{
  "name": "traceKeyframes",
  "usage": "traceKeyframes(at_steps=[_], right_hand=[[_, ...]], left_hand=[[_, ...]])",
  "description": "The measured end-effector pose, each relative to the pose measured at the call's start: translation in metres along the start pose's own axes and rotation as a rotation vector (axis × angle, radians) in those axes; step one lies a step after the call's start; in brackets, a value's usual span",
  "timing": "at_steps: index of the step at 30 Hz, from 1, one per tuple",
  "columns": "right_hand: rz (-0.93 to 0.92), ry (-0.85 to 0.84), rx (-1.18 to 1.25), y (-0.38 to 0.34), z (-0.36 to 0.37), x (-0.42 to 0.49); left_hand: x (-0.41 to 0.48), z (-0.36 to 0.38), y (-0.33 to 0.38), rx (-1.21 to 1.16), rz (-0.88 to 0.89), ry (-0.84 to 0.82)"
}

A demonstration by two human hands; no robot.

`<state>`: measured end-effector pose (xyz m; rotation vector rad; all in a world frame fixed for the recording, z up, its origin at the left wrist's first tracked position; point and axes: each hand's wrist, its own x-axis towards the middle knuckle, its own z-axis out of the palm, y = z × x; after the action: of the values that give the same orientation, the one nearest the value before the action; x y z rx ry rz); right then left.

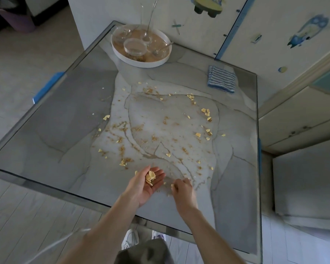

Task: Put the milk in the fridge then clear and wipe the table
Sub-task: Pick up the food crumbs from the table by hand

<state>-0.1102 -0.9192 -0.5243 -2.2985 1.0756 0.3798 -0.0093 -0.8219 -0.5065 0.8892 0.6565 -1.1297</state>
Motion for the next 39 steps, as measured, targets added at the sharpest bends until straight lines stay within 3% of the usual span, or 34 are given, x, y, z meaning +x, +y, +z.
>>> traceKeyframes(at_steps=[3,7,10,14,16,20,24,28,31,34,36,39], right_hand=[[0.058,0.031,0.119,0.001,-0.003,0.004],[0.224,0.112,0.567,-0.006,-0.018,0.007],[0.192,0.090,0.811,-0.025,-0.033,0.002],[-0.028,-0.020,0.723,-0.050,-0.043,-0.012],[-0.095,0.001,0.671,-0.048,-0.046,-0.014],[-0.030,0.160,0.548,-0.017,-0.043,-0.007],[0.013,-0.022,0.194,0.009,-0.013,0.000],[0.007,-0.040,0.100,0.015,0.003,0.003],[0.045,-0.015,0.181,0.013,-0.004,0.005],[0.073,0.066,0.446,0.000,-0.025,0.008],[0.013,0.117,0.602,-0.013,-0.042,0.008],[-0.099,0.118,0.633,-0.030,-0.063,0.011]], left_hand=[[-0.001,-0.004,0.000,0.010,-0.003,0.003],[-0.003,-0.002,0.001,0.030,0.016,0.018],[-0.002,0.007,0.001,0.039,0.009,0.016],[-0.007,0.018,-0.001,-0.025,-0.021,-0.090],[-0.008,0.020,-0.001,-0.036,-0.018,-0.117],[-0.004,0.018,0.004,-0.052,-0.003,-0.060],[-0.004,0.011,0.009,-0.110,0.001,-0.044],[-0.002,0.007,0.012,-0.134,-0.008,-0.035],[-0.001,0.008,0.011,-0.125,0.001,-0.019],[0.004,0.014,0.008,-0.090,0.011,-0.001],[0.008,0.025,0.005,-0.077,0.026,-0.004],[0.013,0.051,-0.001,-0.121,0.016,-0.083]])
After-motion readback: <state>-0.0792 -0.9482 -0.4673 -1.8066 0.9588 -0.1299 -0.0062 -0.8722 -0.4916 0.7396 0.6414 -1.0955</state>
